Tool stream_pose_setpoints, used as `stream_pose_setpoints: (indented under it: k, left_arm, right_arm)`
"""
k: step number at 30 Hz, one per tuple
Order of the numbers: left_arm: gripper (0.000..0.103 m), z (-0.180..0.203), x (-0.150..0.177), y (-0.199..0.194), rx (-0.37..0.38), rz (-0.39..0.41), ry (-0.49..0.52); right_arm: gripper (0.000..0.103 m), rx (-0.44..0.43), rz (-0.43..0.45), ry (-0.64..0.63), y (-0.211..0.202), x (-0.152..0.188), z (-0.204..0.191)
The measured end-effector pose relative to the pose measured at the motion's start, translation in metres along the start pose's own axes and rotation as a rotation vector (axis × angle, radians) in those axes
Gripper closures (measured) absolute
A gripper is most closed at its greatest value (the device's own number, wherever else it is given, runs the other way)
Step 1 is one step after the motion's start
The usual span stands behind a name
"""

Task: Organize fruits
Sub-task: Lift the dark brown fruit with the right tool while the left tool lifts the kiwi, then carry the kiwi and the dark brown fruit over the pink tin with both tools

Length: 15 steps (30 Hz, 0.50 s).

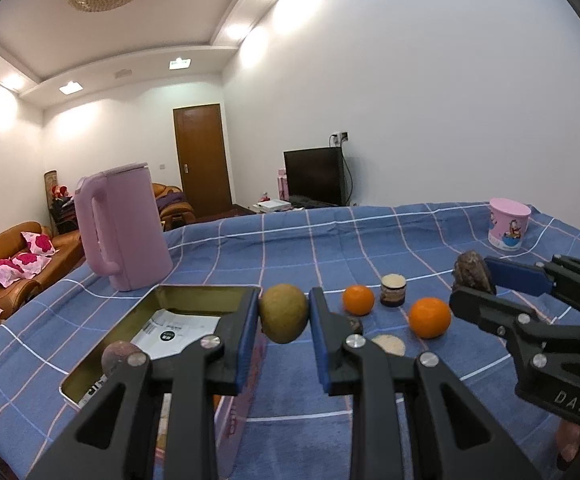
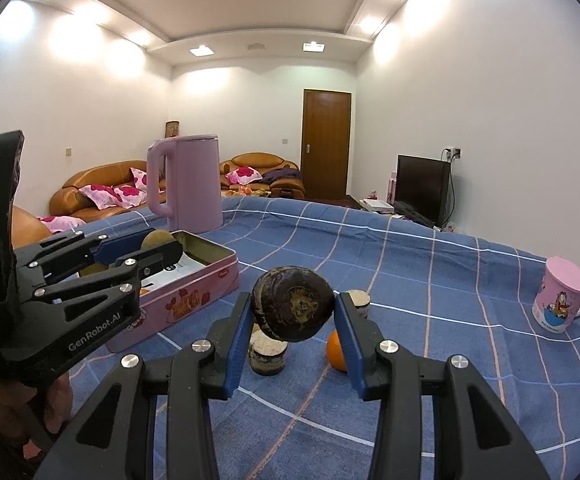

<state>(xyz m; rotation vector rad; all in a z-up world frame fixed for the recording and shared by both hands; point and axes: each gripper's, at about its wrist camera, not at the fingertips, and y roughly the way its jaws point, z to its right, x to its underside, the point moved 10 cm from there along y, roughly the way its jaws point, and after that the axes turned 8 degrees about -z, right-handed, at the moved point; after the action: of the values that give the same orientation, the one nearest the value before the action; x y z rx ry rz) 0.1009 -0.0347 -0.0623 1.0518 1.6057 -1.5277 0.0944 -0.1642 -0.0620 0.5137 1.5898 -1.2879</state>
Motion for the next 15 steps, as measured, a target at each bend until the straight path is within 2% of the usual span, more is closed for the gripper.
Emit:
stream_pose_setpoints:
  k: [15]
  left_arm:
    - [0.076,-0.034,0.003,0.006,-0.049,-0.051,-0.038]
  right_arm:
    - [0.06,-0.059,-0.021,-0.051,0.02,-0.023,-0.031]
